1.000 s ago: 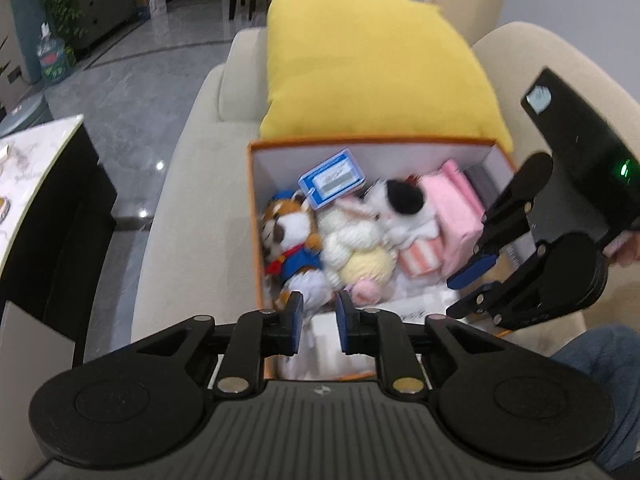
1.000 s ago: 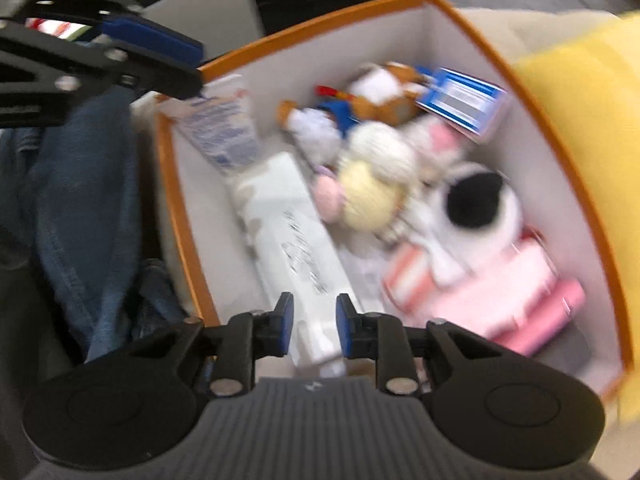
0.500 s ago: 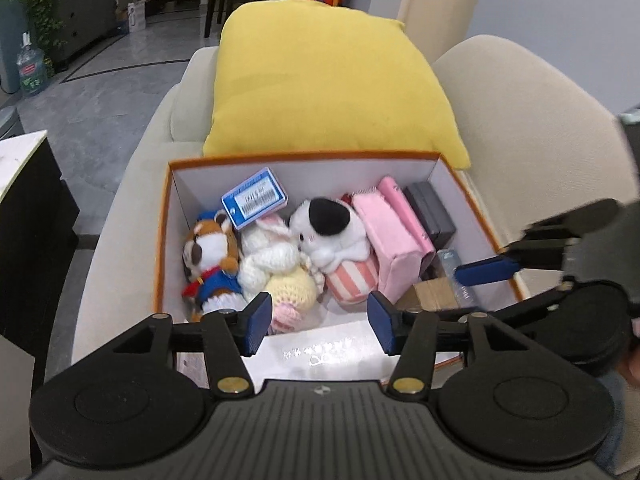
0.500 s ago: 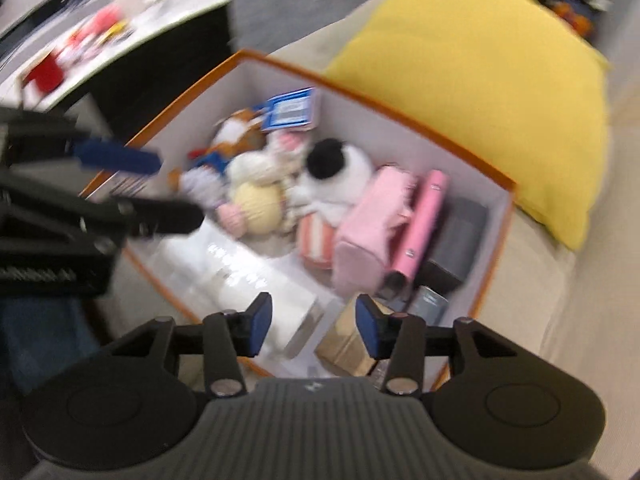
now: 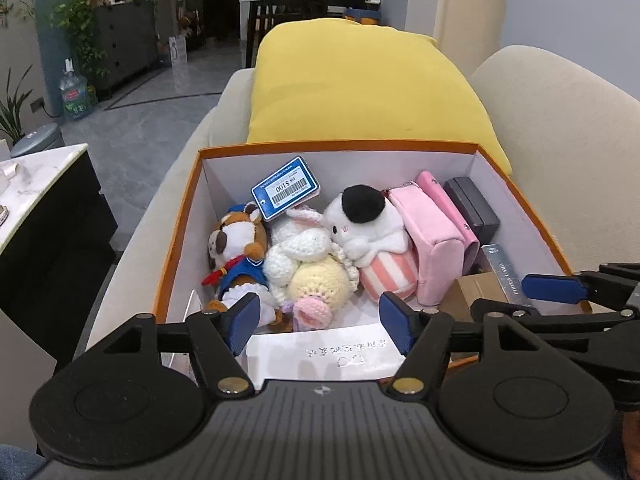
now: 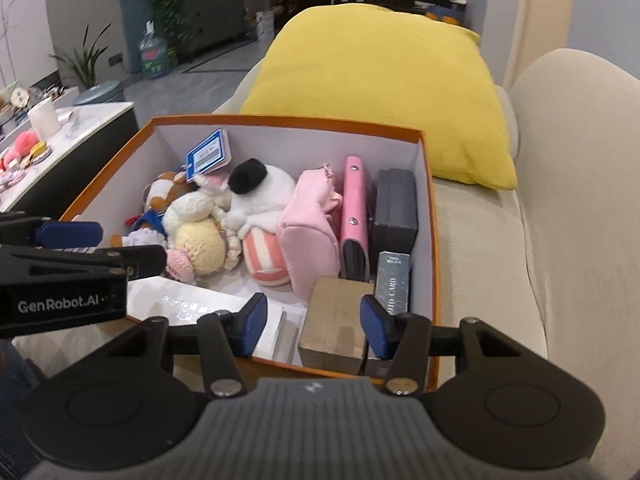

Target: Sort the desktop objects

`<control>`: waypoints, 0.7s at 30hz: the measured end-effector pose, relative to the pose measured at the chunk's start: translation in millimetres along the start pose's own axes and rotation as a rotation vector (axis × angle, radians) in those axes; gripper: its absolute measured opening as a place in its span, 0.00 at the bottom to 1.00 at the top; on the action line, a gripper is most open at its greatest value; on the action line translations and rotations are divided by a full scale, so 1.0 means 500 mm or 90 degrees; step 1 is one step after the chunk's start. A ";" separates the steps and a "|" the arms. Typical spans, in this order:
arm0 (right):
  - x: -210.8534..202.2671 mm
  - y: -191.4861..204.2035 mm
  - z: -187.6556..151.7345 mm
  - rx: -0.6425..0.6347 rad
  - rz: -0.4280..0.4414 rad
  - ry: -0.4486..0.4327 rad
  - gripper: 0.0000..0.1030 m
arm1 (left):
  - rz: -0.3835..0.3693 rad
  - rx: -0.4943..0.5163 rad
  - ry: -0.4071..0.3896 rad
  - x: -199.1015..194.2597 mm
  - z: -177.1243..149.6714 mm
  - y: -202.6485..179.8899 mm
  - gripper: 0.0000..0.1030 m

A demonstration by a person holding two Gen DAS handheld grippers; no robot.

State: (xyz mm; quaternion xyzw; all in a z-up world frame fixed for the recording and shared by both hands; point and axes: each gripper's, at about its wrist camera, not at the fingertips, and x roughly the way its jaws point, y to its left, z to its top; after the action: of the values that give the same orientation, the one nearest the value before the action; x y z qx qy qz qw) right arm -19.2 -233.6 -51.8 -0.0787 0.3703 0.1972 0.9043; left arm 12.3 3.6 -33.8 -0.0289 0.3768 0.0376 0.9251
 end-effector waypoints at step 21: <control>0.012 0.025 -0.041 -0.014 -0.037 -0.112 0.68 | 0.055 -0.023 -0.066 0.033 -0.058 0.009 0.84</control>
State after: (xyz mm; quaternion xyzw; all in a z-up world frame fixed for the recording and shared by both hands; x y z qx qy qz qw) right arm -33.6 -226.3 -70.6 -0.0815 0.2851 0.1813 0.9377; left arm 3.4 6.6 -66.1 -0.0271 0.3284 0.0860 0.9402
